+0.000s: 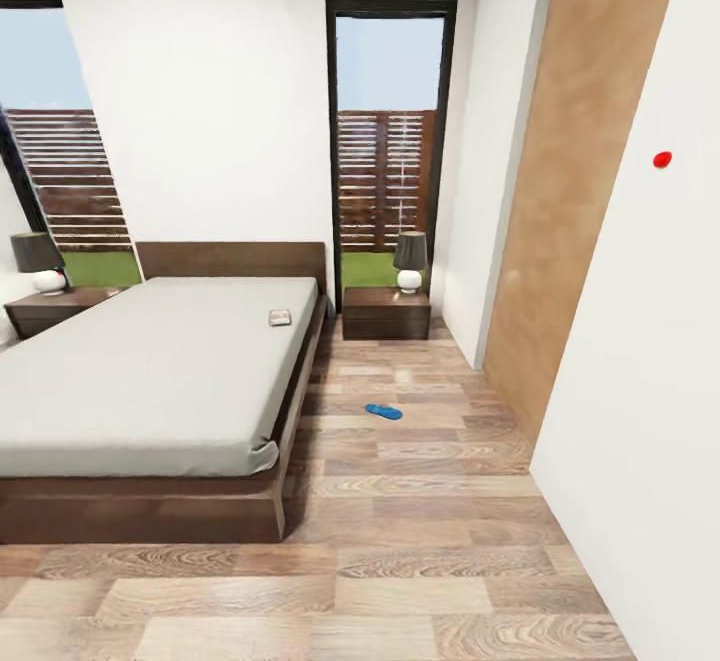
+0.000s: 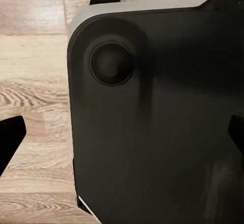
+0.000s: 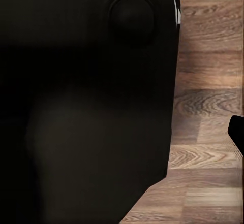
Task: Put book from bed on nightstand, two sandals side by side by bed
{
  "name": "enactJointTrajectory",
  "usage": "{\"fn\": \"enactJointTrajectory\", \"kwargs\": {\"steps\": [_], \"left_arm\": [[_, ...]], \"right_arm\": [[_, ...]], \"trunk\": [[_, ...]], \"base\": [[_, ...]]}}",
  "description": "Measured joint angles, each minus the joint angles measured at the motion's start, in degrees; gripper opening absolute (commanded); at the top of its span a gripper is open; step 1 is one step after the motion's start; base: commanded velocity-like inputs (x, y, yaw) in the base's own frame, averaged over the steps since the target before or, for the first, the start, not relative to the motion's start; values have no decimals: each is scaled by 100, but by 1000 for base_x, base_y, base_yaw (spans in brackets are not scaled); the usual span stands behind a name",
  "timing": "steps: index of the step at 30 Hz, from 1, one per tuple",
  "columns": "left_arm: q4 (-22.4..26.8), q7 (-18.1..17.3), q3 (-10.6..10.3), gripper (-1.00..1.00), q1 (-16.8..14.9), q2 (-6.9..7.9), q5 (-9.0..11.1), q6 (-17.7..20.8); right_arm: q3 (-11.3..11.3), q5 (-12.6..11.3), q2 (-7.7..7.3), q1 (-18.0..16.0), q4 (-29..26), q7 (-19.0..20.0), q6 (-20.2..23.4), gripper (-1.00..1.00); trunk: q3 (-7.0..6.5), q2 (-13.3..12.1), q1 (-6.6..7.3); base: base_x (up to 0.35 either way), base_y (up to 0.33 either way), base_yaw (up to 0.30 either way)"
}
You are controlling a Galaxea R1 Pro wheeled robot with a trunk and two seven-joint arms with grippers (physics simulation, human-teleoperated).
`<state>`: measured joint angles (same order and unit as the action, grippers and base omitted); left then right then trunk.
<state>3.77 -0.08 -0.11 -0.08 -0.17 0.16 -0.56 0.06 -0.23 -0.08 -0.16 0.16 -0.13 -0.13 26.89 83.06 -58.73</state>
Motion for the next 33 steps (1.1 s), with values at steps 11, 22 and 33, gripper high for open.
{"fn": "enactJointTrajectory", "kwargs": {"steps": [11,22,33], "left_arm": [[6,0,-5,100,0,0,0,0],[7,0,-5,100,0,-8,0,0],[7,0,-13,100,0,-9,0,0]], "right_arm": [[2,7,0,0,0,1,-3,100],[2,7,0,0,0,-2,-3,100],[2,6,0,0,0,-3,-3,100]], "trunk": [[0,0,0],[0,0,0],[0,0,0]], "base": [[0,0,294],[0,0,294],[0,0,294]]}}
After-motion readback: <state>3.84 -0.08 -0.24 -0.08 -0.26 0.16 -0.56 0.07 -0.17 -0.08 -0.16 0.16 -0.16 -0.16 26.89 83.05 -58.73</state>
